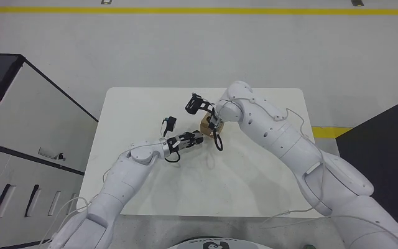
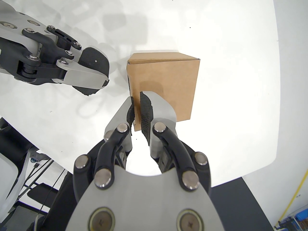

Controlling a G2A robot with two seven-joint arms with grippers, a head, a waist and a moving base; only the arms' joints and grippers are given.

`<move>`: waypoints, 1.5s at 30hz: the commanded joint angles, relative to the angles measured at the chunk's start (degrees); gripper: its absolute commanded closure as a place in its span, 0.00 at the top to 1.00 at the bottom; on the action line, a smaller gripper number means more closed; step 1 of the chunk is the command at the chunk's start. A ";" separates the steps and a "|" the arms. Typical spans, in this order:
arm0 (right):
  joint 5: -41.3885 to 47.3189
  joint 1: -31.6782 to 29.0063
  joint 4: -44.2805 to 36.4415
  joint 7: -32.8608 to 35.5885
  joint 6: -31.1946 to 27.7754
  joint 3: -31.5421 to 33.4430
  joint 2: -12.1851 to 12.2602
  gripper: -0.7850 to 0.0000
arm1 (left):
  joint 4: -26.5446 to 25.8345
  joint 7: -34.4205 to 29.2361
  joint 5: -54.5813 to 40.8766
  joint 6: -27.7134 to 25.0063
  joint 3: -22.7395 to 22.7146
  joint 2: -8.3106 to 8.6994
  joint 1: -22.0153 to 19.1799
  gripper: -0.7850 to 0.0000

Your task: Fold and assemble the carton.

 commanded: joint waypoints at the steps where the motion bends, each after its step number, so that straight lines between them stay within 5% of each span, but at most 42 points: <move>1: -0.23 -0.01 0.04 -0.06 -0.04 0.06 -0.05 0.07 | 0.04 0.00 -0.01 0.00 0.01 -0.02 -0.04 0.00; 7: -1.12 -0.12 -0.26 0.04 0.10 0.44 -0.09 0.23 | 0.09 0.05 0.03 -0.12 0.04 -0.06 -0.11 0.00; 27: -3.38 -1.32 -2.01 1.44 -0.14 2.15 0.27 0.34 | -0.06 -0.09 0.03 -0.12 0.03 -0.13 -0.03 0.00; 45: -5.76 -1.80 -1.44 0.78 0.16 2.08 -0.32 0.17 | -0.24 -0.21 0.12 -0.15 -0.35 -0.01 0.26 0.00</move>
